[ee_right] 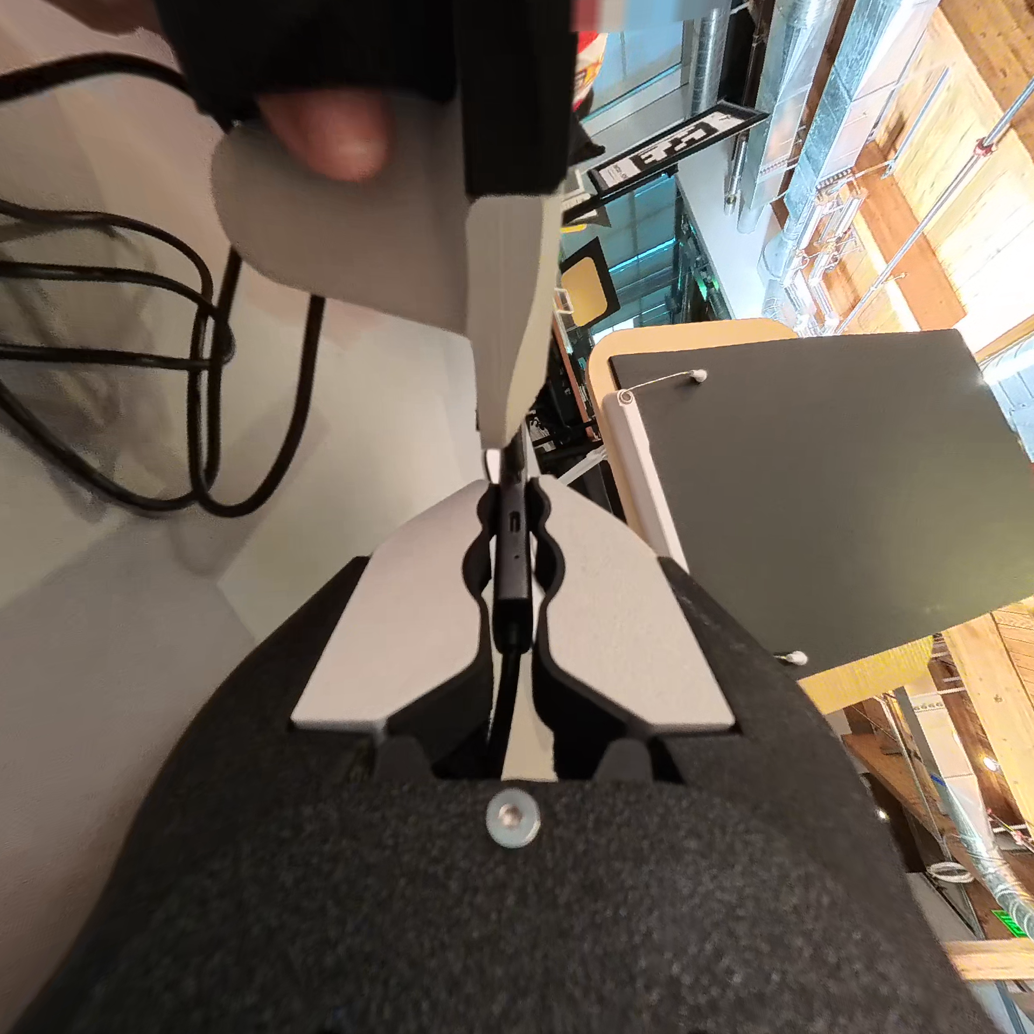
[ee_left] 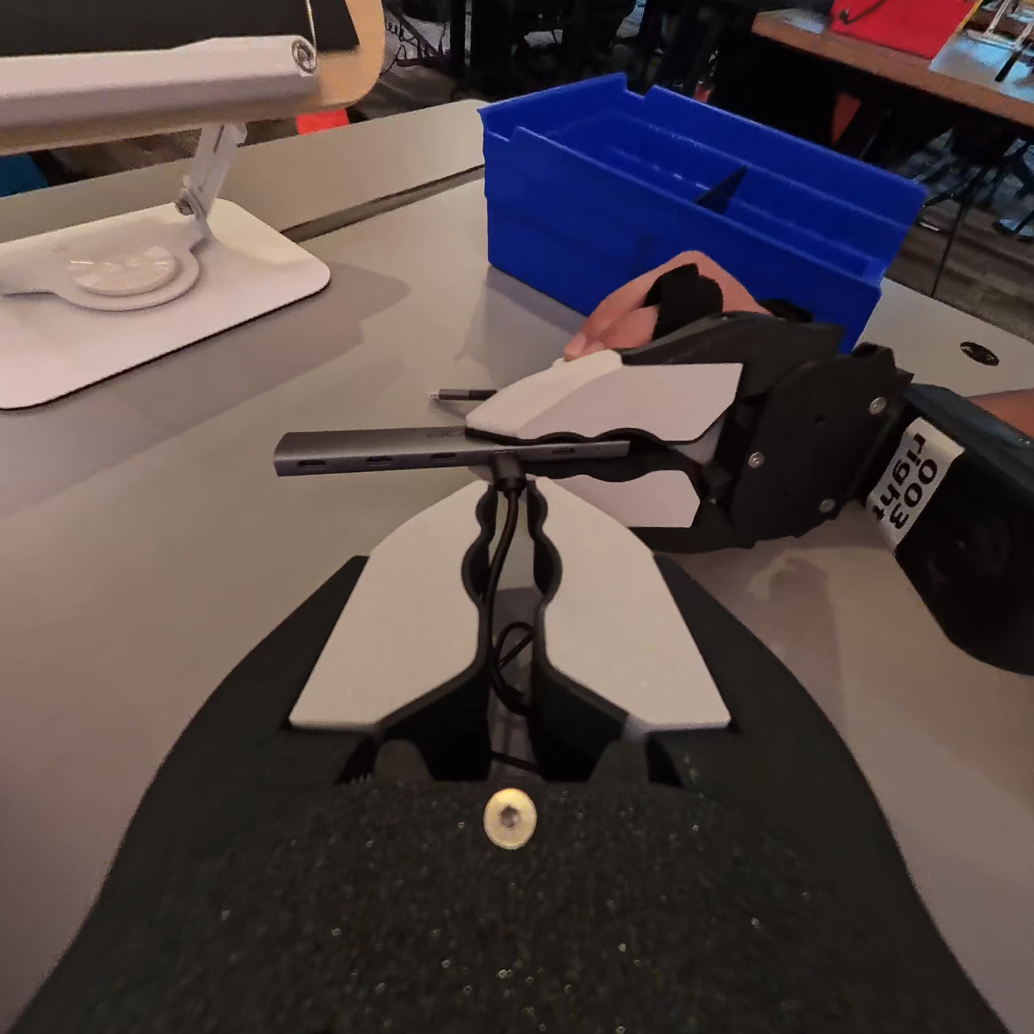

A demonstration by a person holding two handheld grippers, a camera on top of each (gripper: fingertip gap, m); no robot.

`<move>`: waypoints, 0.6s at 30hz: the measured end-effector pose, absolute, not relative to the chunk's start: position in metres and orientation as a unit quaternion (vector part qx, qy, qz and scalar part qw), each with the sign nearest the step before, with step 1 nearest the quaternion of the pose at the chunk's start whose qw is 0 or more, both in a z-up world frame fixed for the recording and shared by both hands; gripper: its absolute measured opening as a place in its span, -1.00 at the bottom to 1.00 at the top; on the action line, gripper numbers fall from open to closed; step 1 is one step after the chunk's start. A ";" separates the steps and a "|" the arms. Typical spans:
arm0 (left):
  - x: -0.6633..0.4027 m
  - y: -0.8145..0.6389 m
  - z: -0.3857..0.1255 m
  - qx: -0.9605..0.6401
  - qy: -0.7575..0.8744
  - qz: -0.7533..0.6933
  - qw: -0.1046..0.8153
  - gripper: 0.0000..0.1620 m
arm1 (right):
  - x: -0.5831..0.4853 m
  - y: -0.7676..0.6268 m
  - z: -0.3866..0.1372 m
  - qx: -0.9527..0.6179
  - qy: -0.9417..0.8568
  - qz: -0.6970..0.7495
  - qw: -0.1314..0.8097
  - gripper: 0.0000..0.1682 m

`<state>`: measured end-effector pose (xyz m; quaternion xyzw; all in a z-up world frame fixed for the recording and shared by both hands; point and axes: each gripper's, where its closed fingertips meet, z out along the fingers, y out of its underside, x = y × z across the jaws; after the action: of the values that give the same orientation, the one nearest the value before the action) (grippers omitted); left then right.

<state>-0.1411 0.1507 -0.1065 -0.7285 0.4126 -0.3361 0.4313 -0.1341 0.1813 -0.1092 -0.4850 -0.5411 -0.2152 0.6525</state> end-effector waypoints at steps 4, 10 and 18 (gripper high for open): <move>-0.140 0.150 -0.106 -0.726 0.407 -0.340 0.438 -0.88 | -0.134 0.180 -0.110 -0.481 -0.545 -0.219 0.651 -0.89; -0.137 0.147 -0.106 -0.720 0.415 -0.328 0.449 -0.90 | -0.133 0.178 -0.108 -0.491 -0.540 -0.206 0.652 -0.89; -0.136 0.139 -0.098 -0.705 0.417 -0.353 0.452 -1.00 | -0.141 0.170 -0.104 -0.486 -0.536 -0.177 0.667 -0.89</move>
<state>-0.1363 0.1386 -0.0975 -0.7053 0.4169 -0.3533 0.4516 -0.1409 0.1698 -0.1039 -0.4858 -0.5364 -0.1765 0.6671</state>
